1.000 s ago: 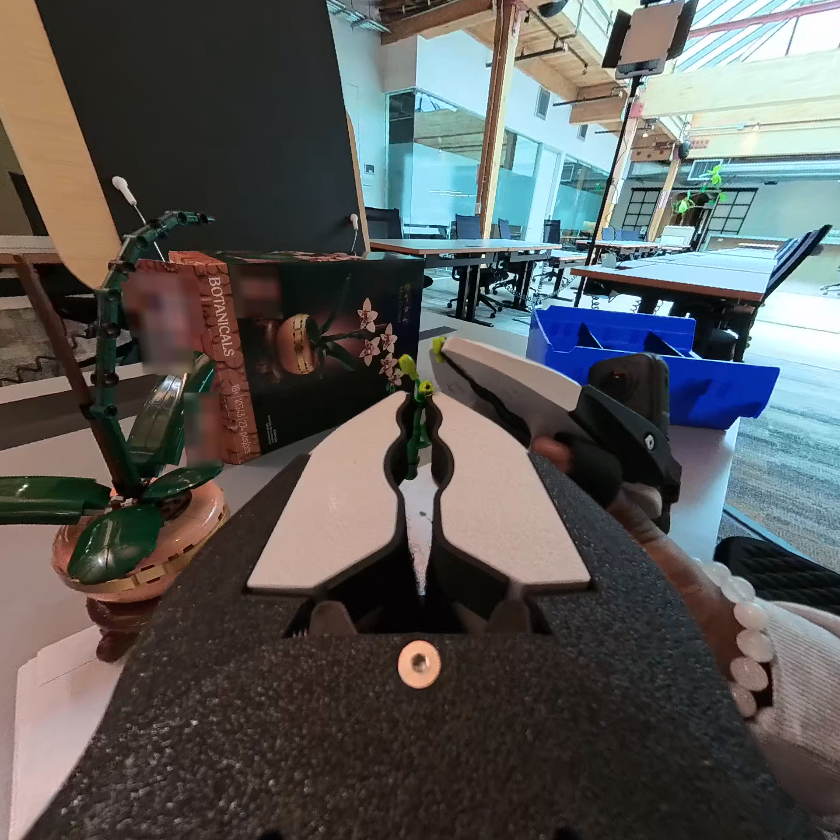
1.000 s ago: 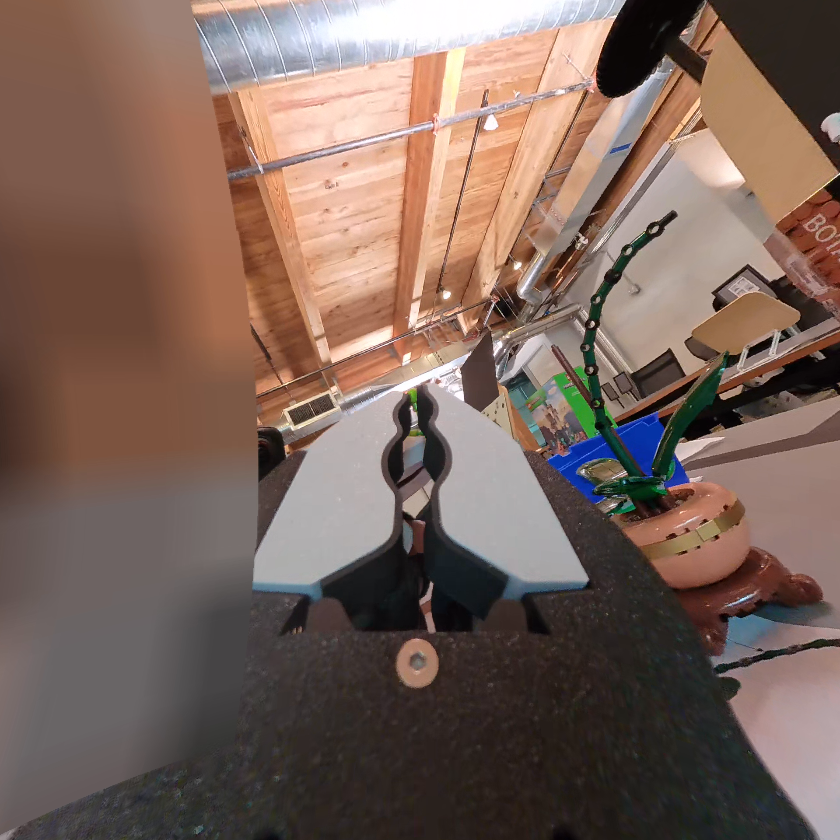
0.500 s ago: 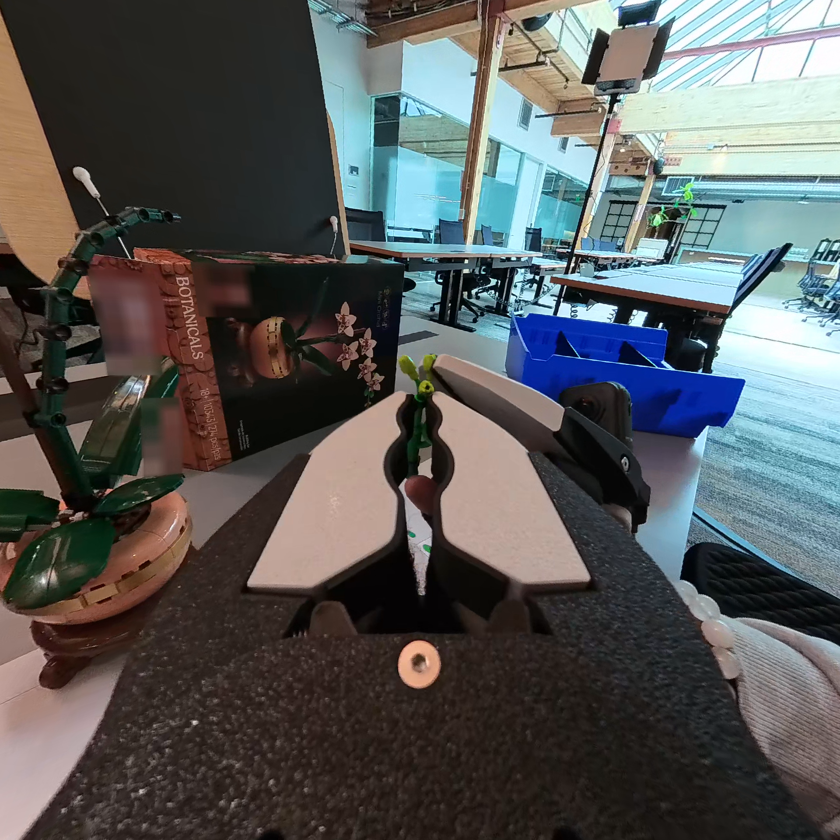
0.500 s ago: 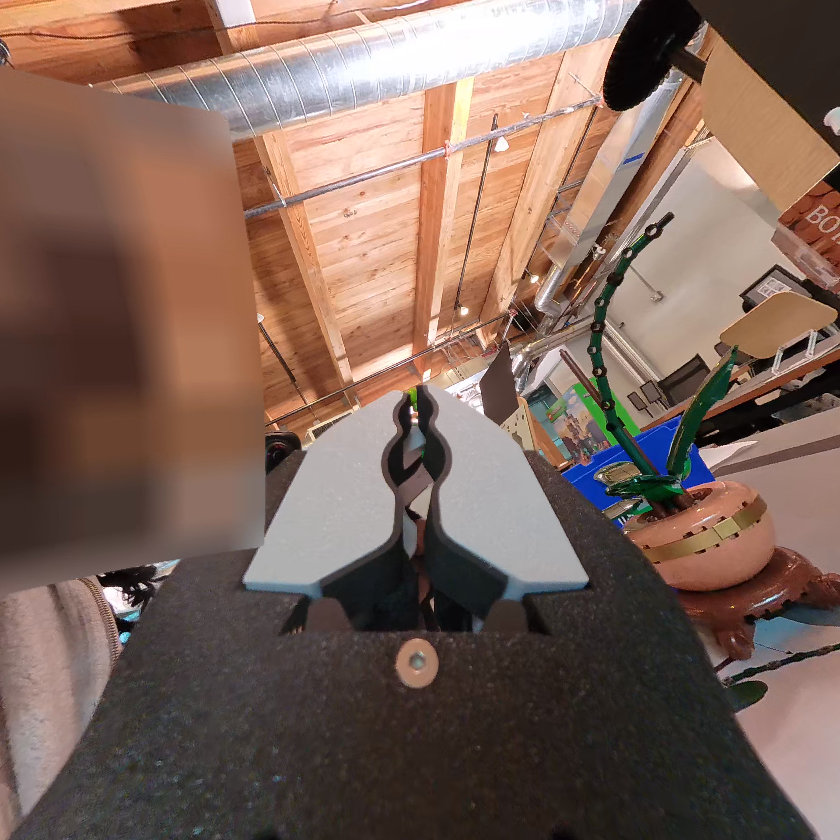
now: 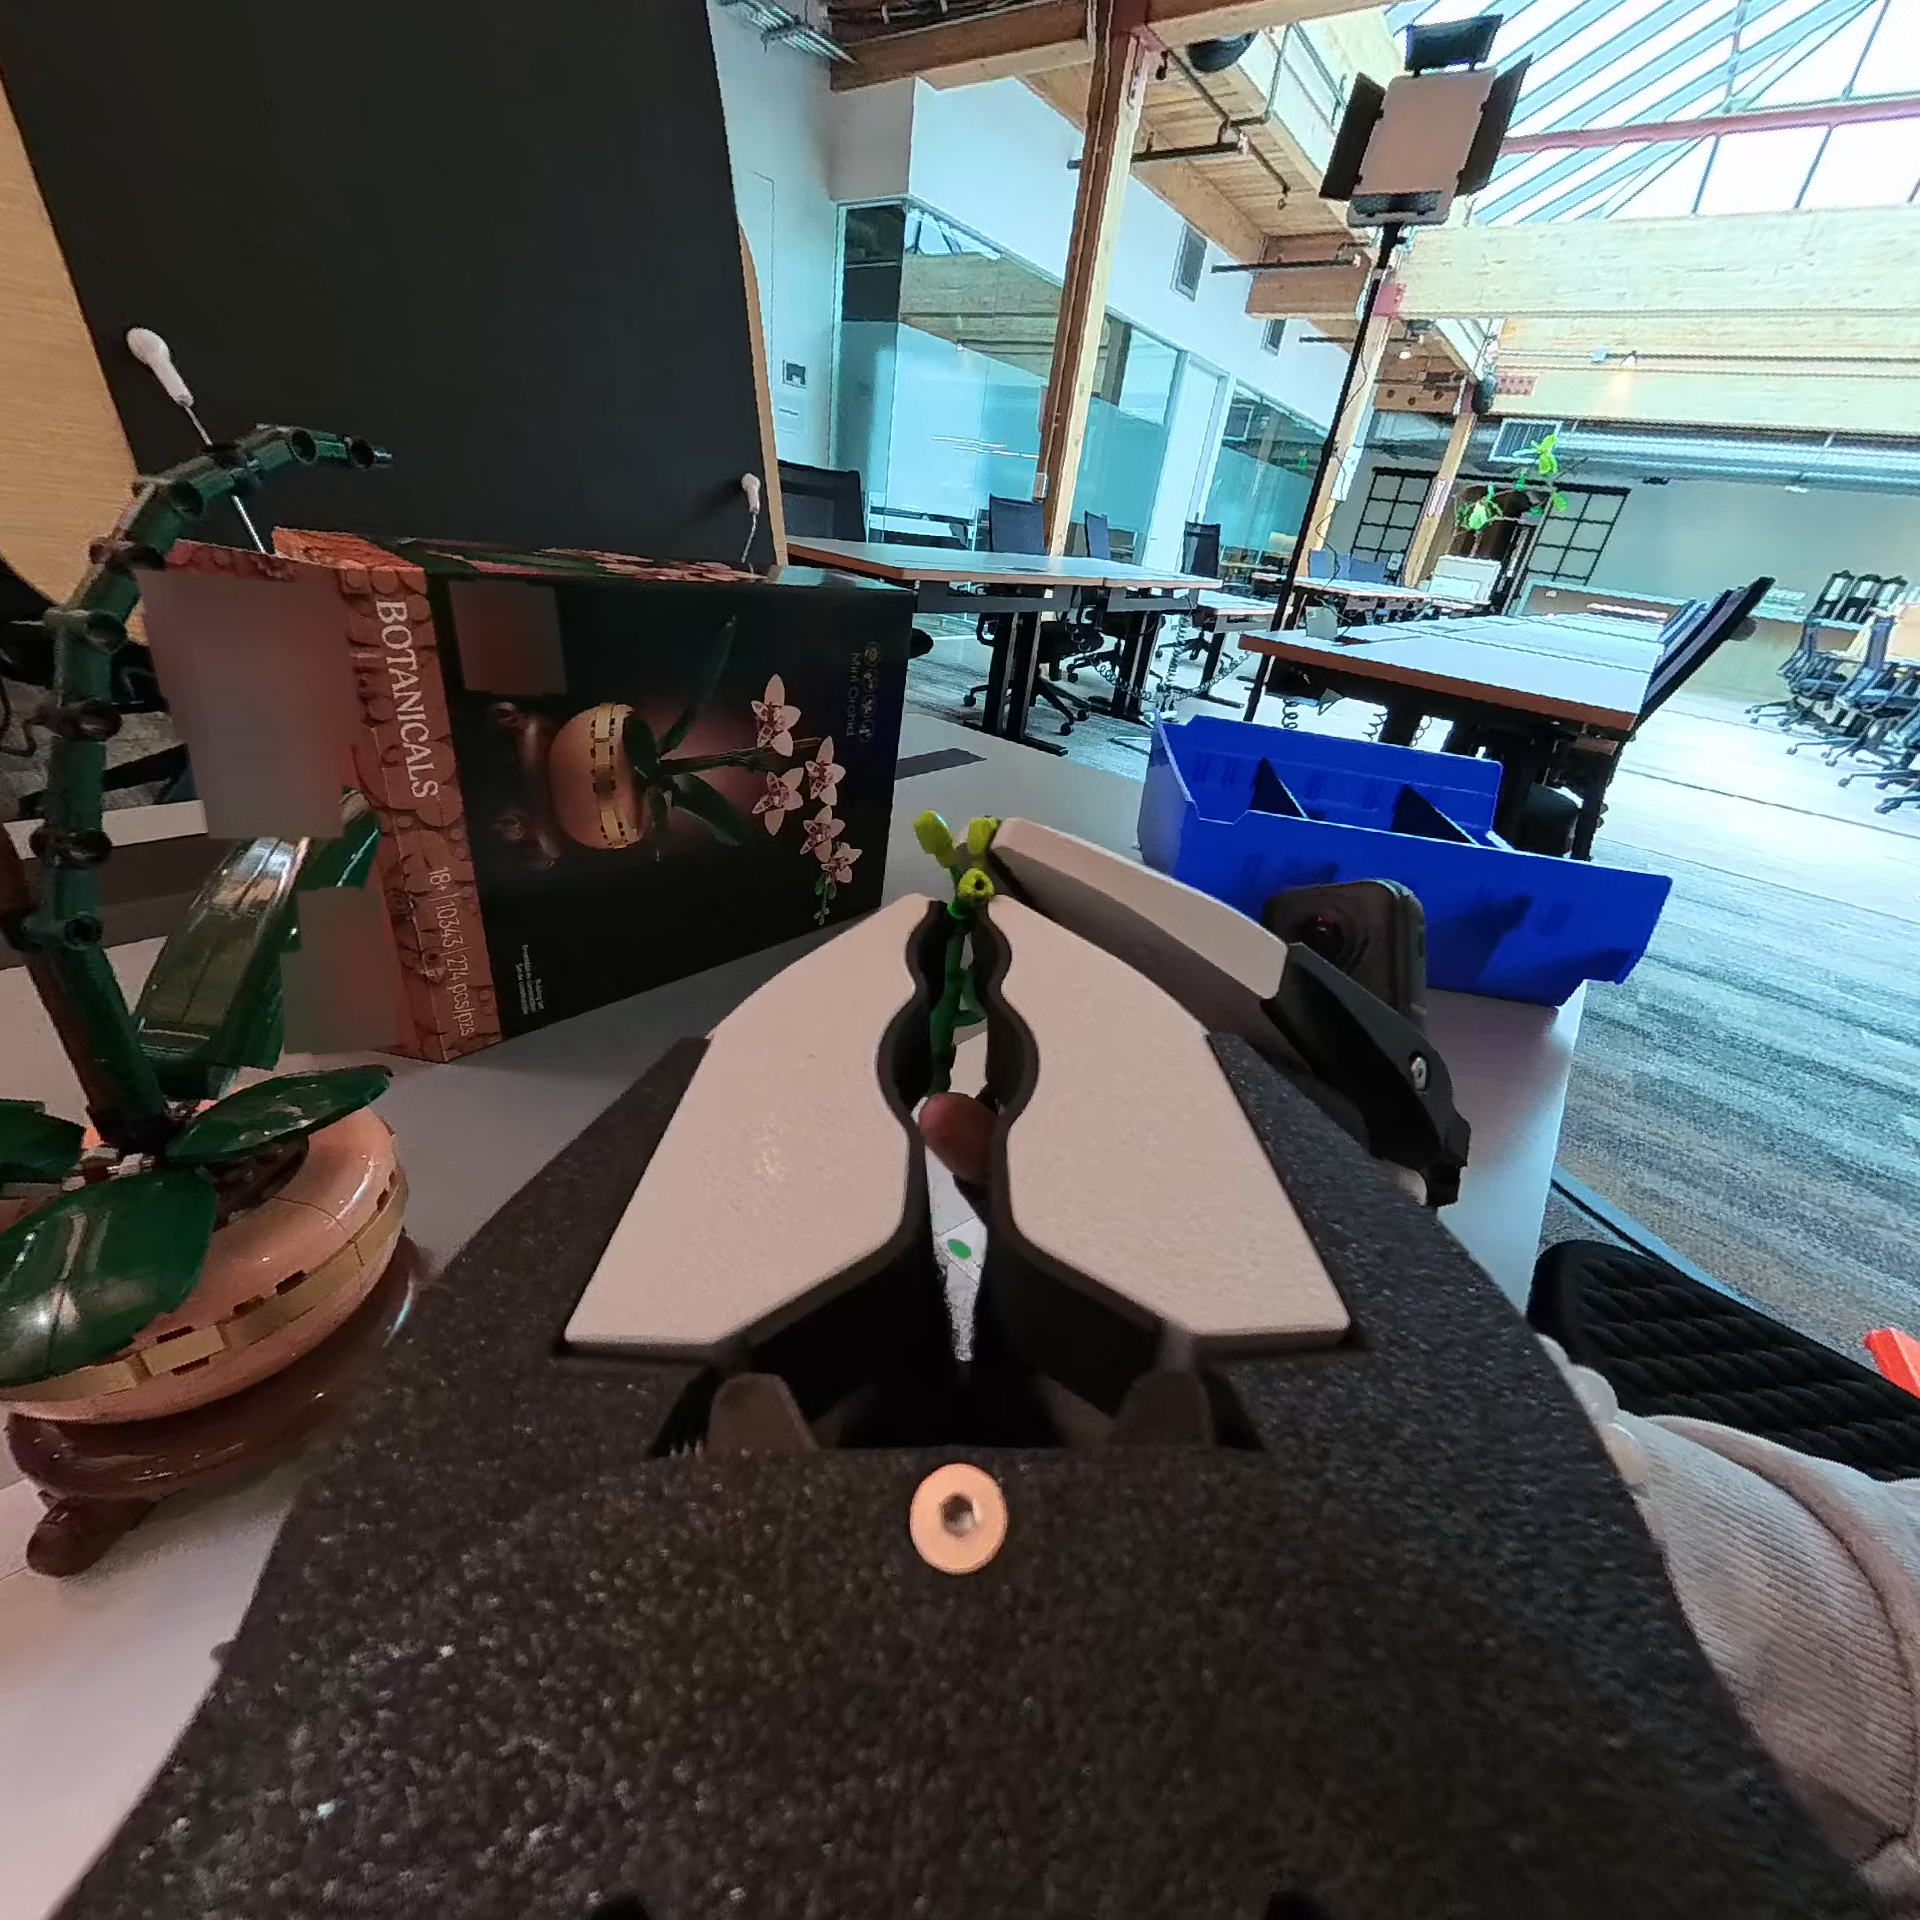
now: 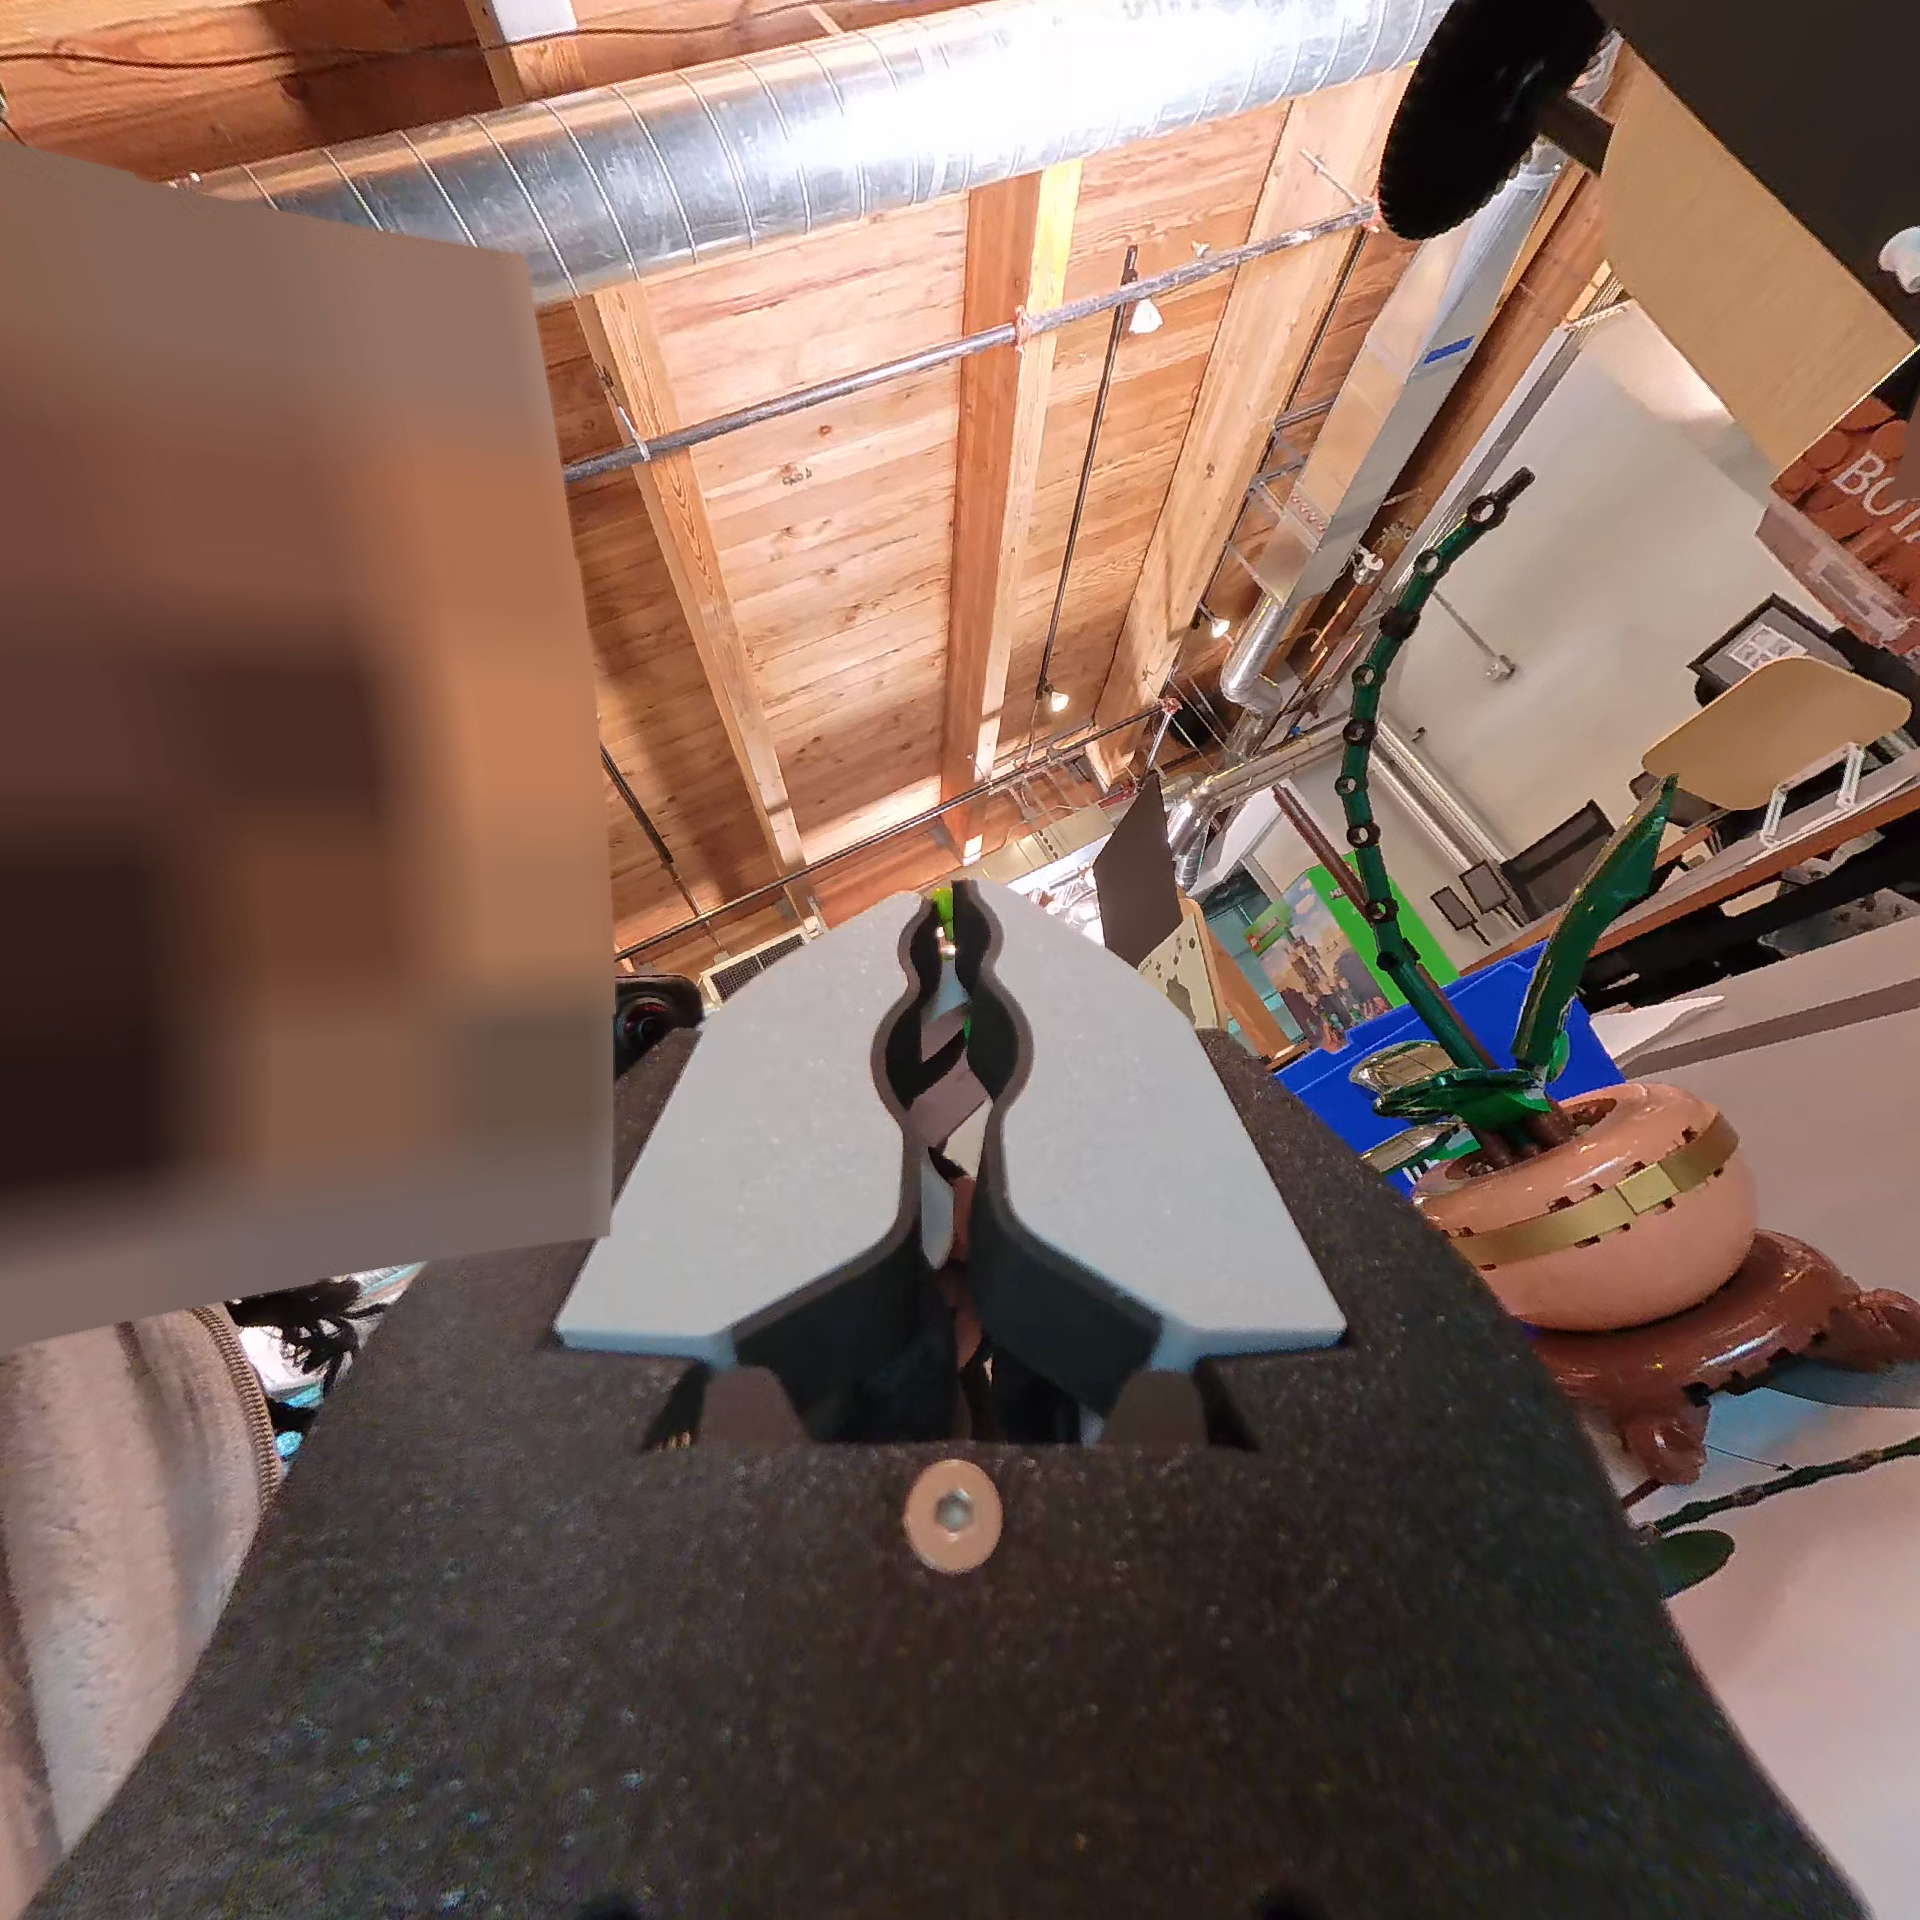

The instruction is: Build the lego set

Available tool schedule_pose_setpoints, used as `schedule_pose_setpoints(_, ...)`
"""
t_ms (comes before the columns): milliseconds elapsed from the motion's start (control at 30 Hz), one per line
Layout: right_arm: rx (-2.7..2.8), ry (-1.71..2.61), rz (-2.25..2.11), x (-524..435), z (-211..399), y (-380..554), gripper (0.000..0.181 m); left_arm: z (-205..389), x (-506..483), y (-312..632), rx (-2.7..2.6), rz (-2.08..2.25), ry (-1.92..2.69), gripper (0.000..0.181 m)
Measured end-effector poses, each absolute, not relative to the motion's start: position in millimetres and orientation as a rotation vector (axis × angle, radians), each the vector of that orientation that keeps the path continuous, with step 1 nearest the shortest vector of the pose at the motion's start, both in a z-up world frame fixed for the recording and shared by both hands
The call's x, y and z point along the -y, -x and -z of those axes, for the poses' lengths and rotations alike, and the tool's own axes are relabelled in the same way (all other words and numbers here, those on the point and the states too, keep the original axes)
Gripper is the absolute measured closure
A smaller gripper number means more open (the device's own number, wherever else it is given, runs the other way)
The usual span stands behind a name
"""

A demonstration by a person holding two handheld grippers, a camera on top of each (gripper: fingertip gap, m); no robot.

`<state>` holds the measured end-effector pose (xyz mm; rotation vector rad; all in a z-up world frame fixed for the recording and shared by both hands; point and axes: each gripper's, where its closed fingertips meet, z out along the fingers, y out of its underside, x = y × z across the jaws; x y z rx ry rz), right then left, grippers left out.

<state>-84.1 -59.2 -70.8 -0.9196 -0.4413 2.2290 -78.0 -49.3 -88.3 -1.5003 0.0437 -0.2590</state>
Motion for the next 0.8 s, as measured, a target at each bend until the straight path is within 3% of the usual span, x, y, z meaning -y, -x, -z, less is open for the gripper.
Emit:
schedule_pose_setpoints(433, 0.496, 0.900, -2.103, 59.2, 75.7, 80.8, 0.180, 86.8, 49.6, 79.8, -0.028, 0.287, 1.491, 0.178)
schedule_pose_setpoints(800, 0.866, 1.027, -1.772, 60.7, 86.7, 87.3, 0.181, 98.9, 52.4, 92.0, -0.266, -0.125, 1.585, 0.177)
